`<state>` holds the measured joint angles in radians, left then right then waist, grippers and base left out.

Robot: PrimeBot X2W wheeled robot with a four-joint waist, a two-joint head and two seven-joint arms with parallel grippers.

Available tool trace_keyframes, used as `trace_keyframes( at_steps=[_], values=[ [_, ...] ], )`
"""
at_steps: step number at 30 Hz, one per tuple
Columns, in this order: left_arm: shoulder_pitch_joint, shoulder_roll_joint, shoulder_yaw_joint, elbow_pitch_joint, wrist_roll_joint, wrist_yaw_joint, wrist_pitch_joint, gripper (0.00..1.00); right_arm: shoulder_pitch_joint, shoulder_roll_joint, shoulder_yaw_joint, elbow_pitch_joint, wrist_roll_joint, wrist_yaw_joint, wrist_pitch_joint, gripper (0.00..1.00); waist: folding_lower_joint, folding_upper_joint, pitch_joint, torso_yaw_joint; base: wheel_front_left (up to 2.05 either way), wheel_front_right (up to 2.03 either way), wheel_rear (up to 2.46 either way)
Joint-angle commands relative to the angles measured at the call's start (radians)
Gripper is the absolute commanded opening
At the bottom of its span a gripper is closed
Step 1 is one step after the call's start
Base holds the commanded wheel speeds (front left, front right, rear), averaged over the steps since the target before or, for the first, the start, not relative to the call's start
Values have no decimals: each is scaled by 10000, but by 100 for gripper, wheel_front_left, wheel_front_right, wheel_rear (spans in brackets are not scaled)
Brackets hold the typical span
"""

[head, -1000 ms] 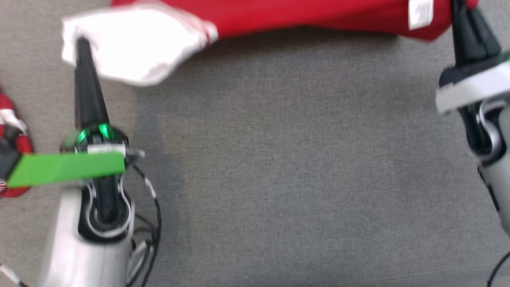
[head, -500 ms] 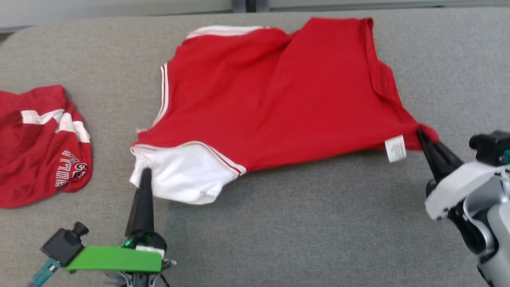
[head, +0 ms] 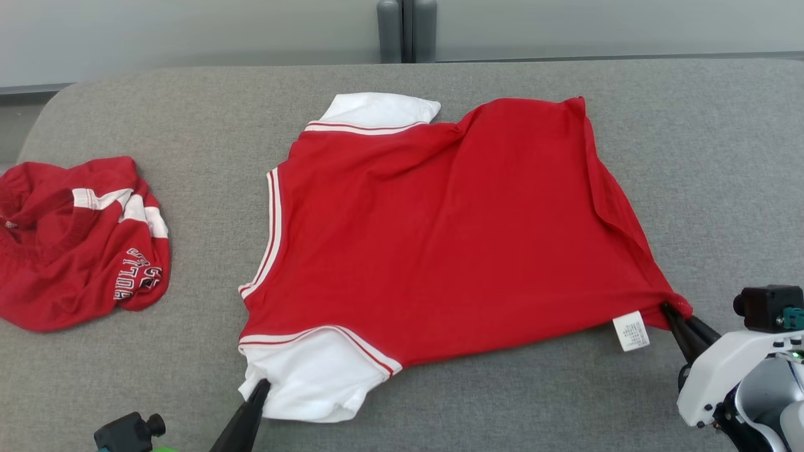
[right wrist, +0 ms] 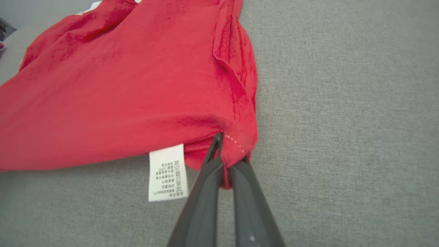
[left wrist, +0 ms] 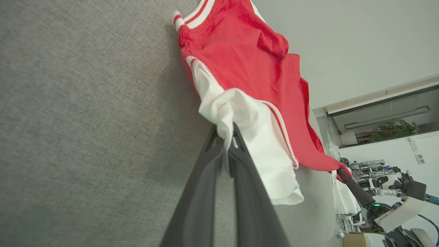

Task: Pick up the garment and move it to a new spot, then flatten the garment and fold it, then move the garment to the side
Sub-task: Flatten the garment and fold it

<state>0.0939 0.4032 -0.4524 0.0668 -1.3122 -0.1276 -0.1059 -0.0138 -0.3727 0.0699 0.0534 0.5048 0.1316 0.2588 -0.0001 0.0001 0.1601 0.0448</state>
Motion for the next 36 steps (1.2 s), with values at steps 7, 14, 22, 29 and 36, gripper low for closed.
trace_keyframes(
  at_steps=[7, 14, 22, 29, 36],
  values=[
    [178, 542, -322, 95, -250, -50, 808, 0, 754, 313, -498, -183, -128, -19, 790, 0, 1, -1, 45, 47, 0, 0, 0],
    [54, 741, -602, 1, -74, 140, 1269, 0, 1468, 517, -904, -855, -16, -19, 2007, 0, 1, -1, 89, 12, 0, 0, 0],
    [-812, 199, -370, -454, -308, 41, 993, 0, 986, 721, -874, -1140, 113, -19, 1937, 0, 1, -1, 158, -70, 0, 0, 0],
    [-2062, -447, -281, 109, -101, 72, 712, 0, 306, 772, -838, -932, 292, -19, 1514, 0, 1, -1, 276, -100, 0, 0, 0],
    [-3102, -894, -104, 1094, 65, 126, 400, 0, -816, 581, -186, -392, 474, -17, 1427, 0, 1, -1, 506, -291, 0, 0, 0]
  ],
)
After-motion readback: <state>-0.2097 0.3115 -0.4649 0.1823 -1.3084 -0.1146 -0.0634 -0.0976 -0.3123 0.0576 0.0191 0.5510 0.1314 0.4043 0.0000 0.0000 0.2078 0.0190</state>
